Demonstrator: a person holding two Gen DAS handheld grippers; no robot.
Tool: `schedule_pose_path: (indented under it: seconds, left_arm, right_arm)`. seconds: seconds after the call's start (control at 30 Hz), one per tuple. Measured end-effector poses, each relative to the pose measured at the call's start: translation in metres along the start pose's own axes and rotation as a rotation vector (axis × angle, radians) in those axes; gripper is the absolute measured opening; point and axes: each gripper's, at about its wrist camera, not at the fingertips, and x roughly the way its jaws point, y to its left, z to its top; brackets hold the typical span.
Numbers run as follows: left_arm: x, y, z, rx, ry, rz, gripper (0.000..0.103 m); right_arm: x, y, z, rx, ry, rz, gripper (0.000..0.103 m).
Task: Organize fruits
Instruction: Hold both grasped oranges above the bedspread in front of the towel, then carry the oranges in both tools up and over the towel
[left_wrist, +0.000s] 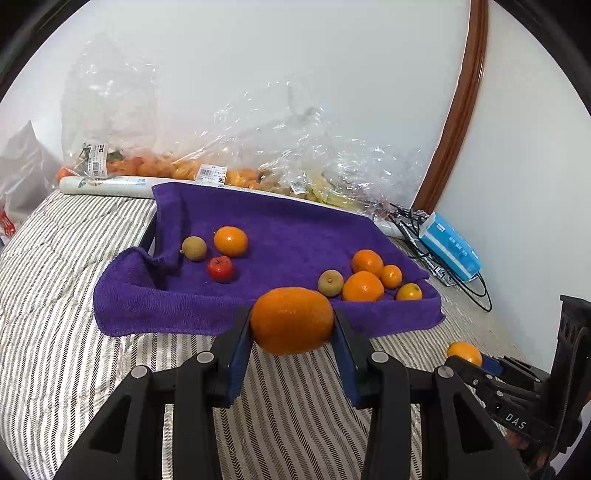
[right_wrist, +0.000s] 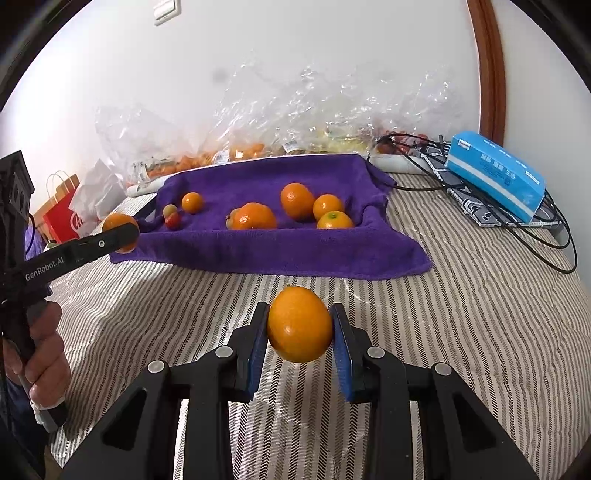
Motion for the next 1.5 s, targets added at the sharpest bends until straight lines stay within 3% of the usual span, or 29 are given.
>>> schedule_pose_path:
  seconds: [0.63, 0.93, 1.17, 1.5]
  left_arm:
    - [-0.003, 0.001, 0.000, -0.008, -0.010, -0.010, 0.039]
    - [-0.006, 0.006, 0.004, -0.036, -0.017, 0.010, 0.039]
    - [0.001, 0.016, 0.017, -0.062, 0.017, 0.034, 0.039]
    - [0.002, 0.027, 0.059, -0.089, -0.031, 0.051, 0.039]
  right_arm:
    - [-0.006, -0.004, 0.000, 0.039, -0.038, 0.042, 0.033]
    - [-0.006, 0.009, 0.004, -0.007, -0.038, 0.042, 0.033]
    - [-0.005, 0.020, 0.029, -0.050, -0.028, 0.030, 0.033]
    - [-0.008, 0.037, 0.081, -0.110, -0.146, 0.086, 0.033]
